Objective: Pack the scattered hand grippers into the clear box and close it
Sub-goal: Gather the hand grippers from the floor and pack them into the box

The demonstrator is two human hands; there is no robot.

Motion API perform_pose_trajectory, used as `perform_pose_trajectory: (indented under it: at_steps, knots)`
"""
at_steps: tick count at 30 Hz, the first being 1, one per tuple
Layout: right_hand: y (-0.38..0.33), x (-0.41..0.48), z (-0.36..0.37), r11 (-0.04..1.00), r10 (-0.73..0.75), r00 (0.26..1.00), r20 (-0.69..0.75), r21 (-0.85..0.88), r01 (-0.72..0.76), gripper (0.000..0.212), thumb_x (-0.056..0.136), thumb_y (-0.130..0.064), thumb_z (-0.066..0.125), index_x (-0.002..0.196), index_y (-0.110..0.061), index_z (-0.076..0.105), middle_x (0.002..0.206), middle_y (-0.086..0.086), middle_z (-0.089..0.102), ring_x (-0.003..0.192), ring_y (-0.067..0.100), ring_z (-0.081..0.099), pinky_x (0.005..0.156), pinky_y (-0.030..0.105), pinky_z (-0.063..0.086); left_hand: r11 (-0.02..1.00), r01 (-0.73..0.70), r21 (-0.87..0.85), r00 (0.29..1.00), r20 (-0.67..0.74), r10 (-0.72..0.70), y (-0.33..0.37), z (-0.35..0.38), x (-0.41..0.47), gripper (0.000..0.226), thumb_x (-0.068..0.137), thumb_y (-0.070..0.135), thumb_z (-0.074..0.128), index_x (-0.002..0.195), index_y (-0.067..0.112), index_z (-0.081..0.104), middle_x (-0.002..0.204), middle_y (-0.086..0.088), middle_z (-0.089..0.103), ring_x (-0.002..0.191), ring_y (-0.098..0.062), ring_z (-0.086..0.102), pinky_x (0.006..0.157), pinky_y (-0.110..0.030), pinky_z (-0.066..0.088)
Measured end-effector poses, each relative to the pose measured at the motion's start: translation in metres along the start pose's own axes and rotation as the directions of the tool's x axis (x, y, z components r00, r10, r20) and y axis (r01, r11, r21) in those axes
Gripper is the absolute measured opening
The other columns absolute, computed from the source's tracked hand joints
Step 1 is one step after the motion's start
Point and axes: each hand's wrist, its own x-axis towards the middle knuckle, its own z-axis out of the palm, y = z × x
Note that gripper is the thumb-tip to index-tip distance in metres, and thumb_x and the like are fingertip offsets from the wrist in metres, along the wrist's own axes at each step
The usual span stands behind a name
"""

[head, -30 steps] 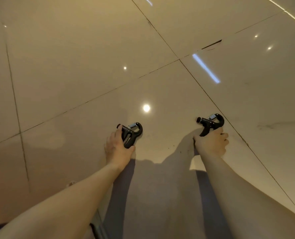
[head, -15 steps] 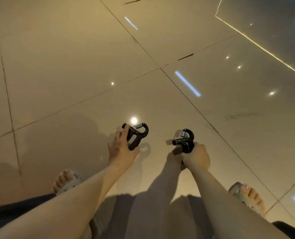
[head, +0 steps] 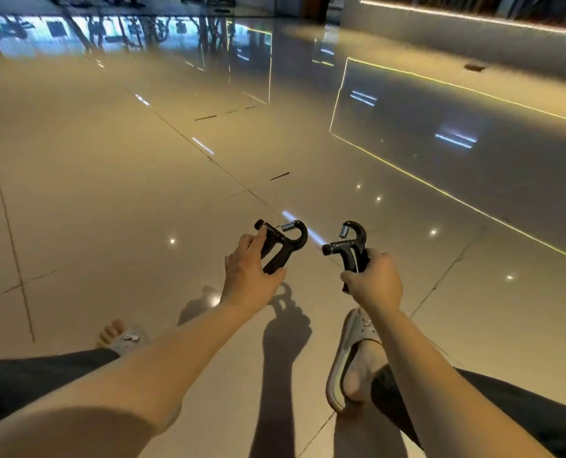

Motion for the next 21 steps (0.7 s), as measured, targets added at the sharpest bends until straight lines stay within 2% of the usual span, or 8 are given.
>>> perform_pose_trajectory:
  at_steps: [3, 7, 11, 16, 21]
  knots:
    - [0.01, -0.04, -0.063, 0.999, -0.014, 0.998, -0.068, 0.033, 0.016, 0.033, 0.074, -0.022, 0.079, 0.103, -0.022, 0.06, 0.095, 0.002, 0.064, 0.076, 0.021, 0.065, 0.067, 0.044, 0.061, 0.997, -0.076, -0.029, 0.997, 0.023, 0.076, 0.057, -0.013, -0.039, 0.084, 0.084, 0.04, 0.071, 0.155, 0.03, 0.027, 0.118, 0.012, 0.041, 0.102, -0.015, 0.039, 0.093, -0.034, 0.036]
    - [0.029, -0.099, -0.143, 0.995, -0.018, 0.989, -0.146, 0.091, 0.031, 0.036, 0.074, -0.021, 0.082, 0.102, -0.019, 0.061, 0.1, 0.005, 0.063, 0.08, 0.022, 0.066, 0.068, 0.042, 0.062, 0.984, -0.166, -0.059, 0.986, 0.019, 0.168, 0.127, -0.032, -0.092, 0.084, 0.084, 0.041, 0.071, 0.156, 0.028, 0.028, 0.118, 0.011, 0.042, 0.11, -0.018, 0.045, 0.097, -0.036, 0.041]
    - [0.049, -0.168, -0.215, 0.993, -0.016, 0.971, -0.237, 0.107, 0.043, 0.04, 0.075, -0.023, 0.083, 0.109, -0.019, 0.062, 0.105, 0.006, 0.063, 0.083, 0.023, 0.067, 0.07, 0.041, 0.062, 0.967, -0.233, -0.106, 0.971, 0.032, 0.237, 0.189, -0.052, -0.147, 0.089, 0.082, 0.041, 0.075, 0.156, 0.027, 0.028, 0.129, 0.006, 0.046, 0.12, -0.022, 0.05, 0.099, -0.04, 0.048]
    - [0.08, -0.254, -0.286, 0.996, 0.004, 0.943, -0.332, 0.083, 0.025, 0.043, 0.077, -0.024, 0.083, 0.115, -0.017, 0.064, 0.108, 0.007, 0.063, 0.089, 0.026, 0.066, 0.076, 0.043, 0.062, 0.925, -0.344, -0.161, 0.931, 0.072, 0.358, 0.253, -0.063, -0.218, 0.089, 0.083, 0.039, 0.076, 0.156, 0.026, 0.027, 0.125, 0.005, 0.046, 0.119, -0.023, 0.05, 0.098, -0.047, 0.051]
    - [0.121, -0.331, -0.346, 0.997, 0.071, 0.917, -0.392, 0.046, -0.057, 0.037, 0.075, -0.024, 0.084, 0.107, -0.017, 0.065, 0.101, 0.005, 0.066, 0.084, 0.023, 0.067, 0.074, 0.044, 0.061, 0.876, -0.432, -0.212, 0.88, 0.111, 0.461, 0.308, -0.054, -0.284, 0.087, 0.083, 0.038, 0.077, 0.155, 0.024, 0.03, 0.124, 0.002, 0.047, 0.112, -0.024, 0.052, 0.095, -0.042, 0.051]
